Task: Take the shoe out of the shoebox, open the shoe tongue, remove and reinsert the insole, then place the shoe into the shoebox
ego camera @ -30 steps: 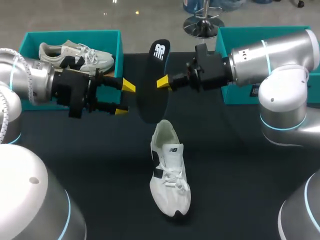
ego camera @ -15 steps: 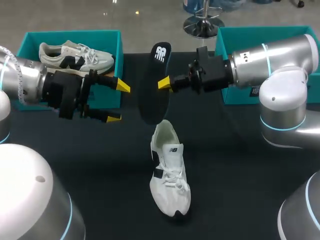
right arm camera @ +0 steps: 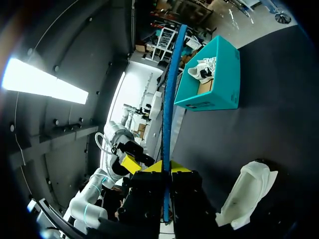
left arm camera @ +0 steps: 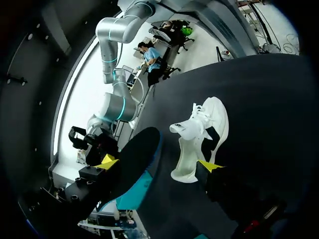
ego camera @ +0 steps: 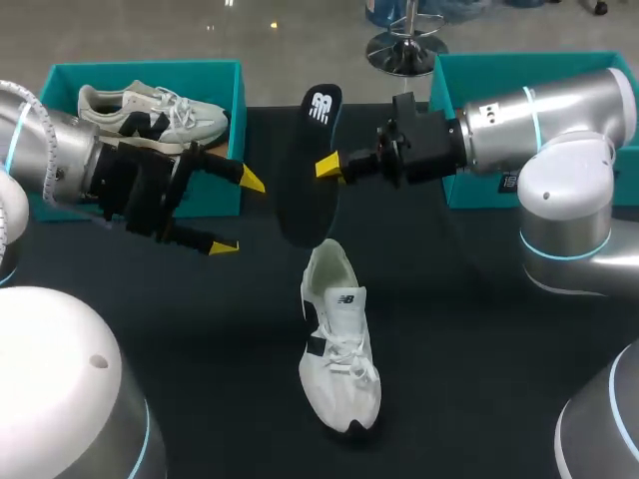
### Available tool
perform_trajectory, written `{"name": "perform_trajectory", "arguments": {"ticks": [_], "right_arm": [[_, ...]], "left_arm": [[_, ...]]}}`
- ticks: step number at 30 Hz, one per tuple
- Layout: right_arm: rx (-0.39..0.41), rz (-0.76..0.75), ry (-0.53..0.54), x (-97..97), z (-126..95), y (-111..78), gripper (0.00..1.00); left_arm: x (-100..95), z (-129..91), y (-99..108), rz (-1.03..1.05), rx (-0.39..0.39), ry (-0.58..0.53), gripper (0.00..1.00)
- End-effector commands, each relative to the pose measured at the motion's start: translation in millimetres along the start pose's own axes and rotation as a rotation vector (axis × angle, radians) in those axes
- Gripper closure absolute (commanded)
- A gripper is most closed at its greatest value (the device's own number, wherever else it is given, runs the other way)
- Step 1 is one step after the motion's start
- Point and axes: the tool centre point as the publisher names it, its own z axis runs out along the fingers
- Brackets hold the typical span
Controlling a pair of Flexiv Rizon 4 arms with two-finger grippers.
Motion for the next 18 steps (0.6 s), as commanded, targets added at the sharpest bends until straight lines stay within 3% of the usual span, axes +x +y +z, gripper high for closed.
{"name": "perform_trajectory", "arguments": {"ticks": [1,2,13,18], "right_arm": [[0.000,0.000,-0.003,0.0,2,0.5,1.00],[0.000,0.000,-0.003,0.0,2,0.5,1.00],[0.000,0.000,-0.003,0.0,2,0.5,1.00],[0.000,0.000,-0.003,0.0,2,0.5,1.00]], "left_arm": [[17.8,-4,6,-0.378,-0.108,0.167,0.00],[22.6,-7,8,-0.412,-0.091,0.173,0.00],[69.8,-48,34,-0.674,-0.225,0.280,0.00],[73.7,-55,32,-0.520,-0.319,0.366,0.00]]}}
